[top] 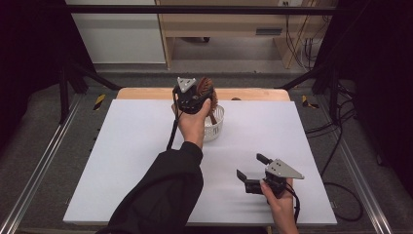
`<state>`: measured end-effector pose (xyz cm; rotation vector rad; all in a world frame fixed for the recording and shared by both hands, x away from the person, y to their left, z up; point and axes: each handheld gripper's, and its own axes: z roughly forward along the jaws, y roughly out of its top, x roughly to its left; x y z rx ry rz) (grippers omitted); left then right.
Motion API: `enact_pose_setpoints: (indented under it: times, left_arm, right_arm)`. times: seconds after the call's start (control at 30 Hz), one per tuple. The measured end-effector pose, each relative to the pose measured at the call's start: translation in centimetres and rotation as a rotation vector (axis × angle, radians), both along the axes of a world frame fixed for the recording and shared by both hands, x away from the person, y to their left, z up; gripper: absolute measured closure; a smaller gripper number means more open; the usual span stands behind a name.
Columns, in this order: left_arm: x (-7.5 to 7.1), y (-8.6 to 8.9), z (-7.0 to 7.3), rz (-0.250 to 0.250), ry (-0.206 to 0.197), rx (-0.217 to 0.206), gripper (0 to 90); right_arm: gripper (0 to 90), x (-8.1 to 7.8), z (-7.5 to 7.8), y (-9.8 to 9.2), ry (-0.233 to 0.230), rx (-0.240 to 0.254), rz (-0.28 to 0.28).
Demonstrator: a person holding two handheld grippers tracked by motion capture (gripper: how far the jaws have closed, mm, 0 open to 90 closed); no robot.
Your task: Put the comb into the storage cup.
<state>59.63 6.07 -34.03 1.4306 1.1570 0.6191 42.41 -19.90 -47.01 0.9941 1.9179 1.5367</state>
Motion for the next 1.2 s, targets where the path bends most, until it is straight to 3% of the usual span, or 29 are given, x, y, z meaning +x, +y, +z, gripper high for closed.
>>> enact_pose_setpoints:
  times: [0.7, 1.2]
  left_arm:
    - [0.2, -0.1, -0.8, 0.004, -0.002, -0.02, 50.7]
    - [0.5, 2.1, -1.2, -0.045, 0.015, -0.005, 48.3]
  right_arm:
    - [4.7, 0.0, 0.0, 0.3, 0.0, -0.01, 0.016]
    - [4.5, 0.0, -0.1, 0.4, 0.002, -0.007, 0.018]
